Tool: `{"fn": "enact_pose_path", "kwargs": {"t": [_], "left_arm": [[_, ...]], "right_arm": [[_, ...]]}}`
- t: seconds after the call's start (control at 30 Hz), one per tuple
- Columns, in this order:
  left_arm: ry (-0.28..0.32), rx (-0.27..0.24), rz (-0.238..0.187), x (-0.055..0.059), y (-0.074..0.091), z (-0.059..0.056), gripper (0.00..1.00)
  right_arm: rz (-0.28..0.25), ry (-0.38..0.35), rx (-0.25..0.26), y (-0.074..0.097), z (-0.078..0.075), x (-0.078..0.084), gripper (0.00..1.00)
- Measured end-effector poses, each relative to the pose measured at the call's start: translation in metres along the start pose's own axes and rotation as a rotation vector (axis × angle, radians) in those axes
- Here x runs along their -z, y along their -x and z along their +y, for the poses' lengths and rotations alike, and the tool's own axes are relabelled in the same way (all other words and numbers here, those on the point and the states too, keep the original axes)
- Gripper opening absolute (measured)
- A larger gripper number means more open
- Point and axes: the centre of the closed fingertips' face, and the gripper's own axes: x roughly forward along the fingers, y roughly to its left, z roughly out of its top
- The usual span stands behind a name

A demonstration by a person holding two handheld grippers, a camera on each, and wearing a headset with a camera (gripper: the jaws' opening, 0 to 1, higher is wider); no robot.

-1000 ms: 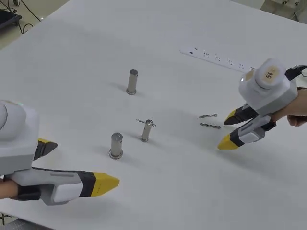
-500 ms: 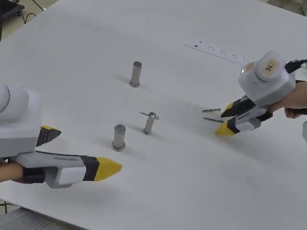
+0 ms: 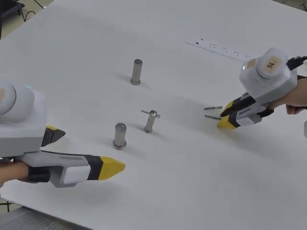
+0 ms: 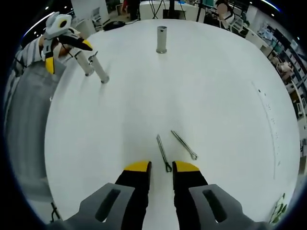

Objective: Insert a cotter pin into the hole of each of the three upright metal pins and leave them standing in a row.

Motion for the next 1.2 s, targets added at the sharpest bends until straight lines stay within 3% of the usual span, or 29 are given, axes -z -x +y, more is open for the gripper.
{"fn": "enact_pose_path", "kwargs": {"t": [0.33,0.43,0.53,0.67,0.93,1.2], "left_arm": [[-0.021,0.004,0.003,-0.003,-0.001,-0.005,0.91],[-0.026,0.008,-0.002,-0.006,-0.001,-0.006,0.91],[-0.019,0.011,-0.004,-0.007,0.000,-0.007,0.91],[-0.018,0.012,-0.007,-0.007,0.001,-0.007,0.91],[-0.014,0.010,-0.009,-0.007,0.005,-0.007,0.91],[-0.021,0.003,-0.017,-0.010,0.009,-0.007,0.91]], "right_arm": [[0.045,-0.020,0.013,-0.001,0.000,-0.001,0.15],[0.048,-0.071,0.038,-0.001,-0.002,-0.001,0.11],[0.061,-0.041,0.070,-0.001,-0.005,0.000,0.04],[0.075,-0.004,0.077,-0.001,-0.003,0.000,0.04],[0.056,-0.042,0.091,0.000,-0.004,0.001,0.03],[0.054,0.003,0.130,0.000,-0.003,-0.001,0.03]]}}
